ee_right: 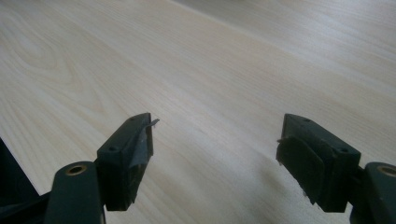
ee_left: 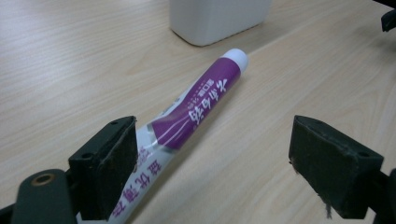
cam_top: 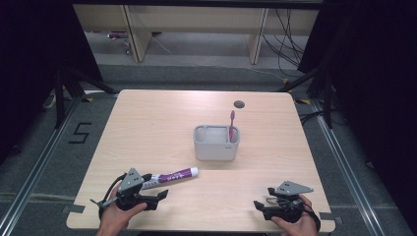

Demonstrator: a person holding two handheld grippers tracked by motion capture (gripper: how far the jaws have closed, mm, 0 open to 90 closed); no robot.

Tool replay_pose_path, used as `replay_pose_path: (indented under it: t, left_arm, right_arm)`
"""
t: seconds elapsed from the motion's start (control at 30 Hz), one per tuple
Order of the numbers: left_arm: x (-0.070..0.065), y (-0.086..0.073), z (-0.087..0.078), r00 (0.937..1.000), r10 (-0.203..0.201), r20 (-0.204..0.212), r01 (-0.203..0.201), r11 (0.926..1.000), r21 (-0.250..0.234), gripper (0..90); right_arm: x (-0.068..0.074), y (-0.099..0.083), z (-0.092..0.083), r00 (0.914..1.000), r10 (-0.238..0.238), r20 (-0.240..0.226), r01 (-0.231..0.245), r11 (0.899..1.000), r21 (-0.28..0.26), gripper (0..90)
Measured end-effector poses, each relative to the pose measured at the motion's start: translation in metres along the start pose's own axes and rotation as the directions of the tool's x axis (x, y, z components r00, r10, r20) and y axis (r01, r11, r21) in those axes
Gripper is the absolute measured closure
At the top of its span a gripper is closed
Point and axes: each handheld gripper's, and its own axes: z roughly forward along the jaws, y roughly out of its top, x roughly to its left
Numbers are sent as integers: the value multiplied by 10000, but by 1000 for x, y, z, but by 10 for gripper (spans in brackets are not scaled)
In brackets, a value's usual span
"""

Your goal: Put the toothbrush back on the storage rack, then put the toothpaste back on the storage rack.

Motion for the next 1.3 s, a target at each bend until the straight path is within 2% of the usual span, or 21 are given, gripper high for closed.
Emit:
replay_pose_path:
  t: [0.07,0.4,0.47,0.5,0.53,0.6,0.67,0.7,0.73,0.8,0.87,0.9,0.97,1.0,1.03,1.07,1.1,1.17,1.2,1.23,1.3]
  left_arm:
    - [0,3,3,10000,56,-83,-55,9999,96,152]
    - [0,18,19,9992,388,-7,-388,9992,134,168]
    - [-1,22,23,9990,437,-74,-435,9989,194,178]
    - [-2,24,25,9987,509,-90,-507,9984,244,183]
    - [-2,25,26,9988,477,-52,-476,9987,205,186]
    - [-4,27,30,9990,445,17,-445,9988,195,192]
    - [-5,29,33,9992,379,129,-382,9990,215,222]
    - [-6,30,35,9993,358,55,-359,9991,223,233]
    - [-4,32,34,9983,563,139,-568,9975,421,250]
    - [-6,35,38,9986,473,235,-480,9984,298,336]
    - [-8,37,41,9980,584,234,-591,9978,287,417]
    - [-8,39,42,9971,707,292,-715,9971,277,483]
    - [-9,40,44,9963,798,307,-803,9967,154,513]
    - [-10,42,45,9942,1040,267,-1046,9943,218,571]
    - [-11,42,47,9949,981,235,-983,9951,84,609]
    - [-11,44,49,9940,1068,214,-1070,9942,106,645]
    - [-11,45,51,9941,1074,169,-1076,9941,142,698]
    - [-10,47,55,9947,1006,189,-1010,9947,207,782]
    - [-10,47,56,9954,929,224,-933,9955,184,799]
    - [-9,49,57,9939,1071,255,-1079,9936,344,799]
    - [-11,53,66,9954,937,182,-942,9952,258,855]
  right_arm:
    - [0,0,-1,9998,-42,179,42,10000,28,267]
    - [-1,-1,0,9999,-28,135,27,10000,85,275]
    - [-1,-2,0,10000,-30,-8,31,9999,98,281]
    - [1,-3,1,9997,203,110,-204,9998,58,281]
    - [-3,-3,2,9994,-342,114,342,9994,-11,281]
    - [-2,-2,-1,9993,-241,287,237,9996,144,281]
    - [-2,-3,-1,9997,-153,214,152,9999,17,281]
    - [-3,-3,0,9998,-196,-9,196,9998,39,281]
    - [-3,-3,-1,9997,-235,-13,236,9997,82,281]
    - [-3,-3,-1,9999,-110,-18,111,9998,143,281]
    - [-3,-3,-1,9998,-123,-152,126,9997,211,282]
    - [-3,-3,-1,9998,-216,53,215,9997,103,282]
    - [-3,-3,0,9995,-299,-34,299,9995,74,283]
    - [-3,-3,0,9989,-411,223,411,9992,9,284]
    - [-1,-3,-1,9989,-291,372,289,9996,74,284]
    - [-1,-3,0,9989,-362,283,359,9993,87,284]
    - [1,-3,-1,9997,-43,244,38,9998,213,285]
    - [1,-3,0,9996,-36,263,31,9998,181,285]
    - [0,-3,0,9994,-193,302,190,9998,107,285]
    - [0,-3,0,9994,-193,302,190,9998,107,285]
    - [0,-2,-1,9993,-265,267,263,9996,100,286]
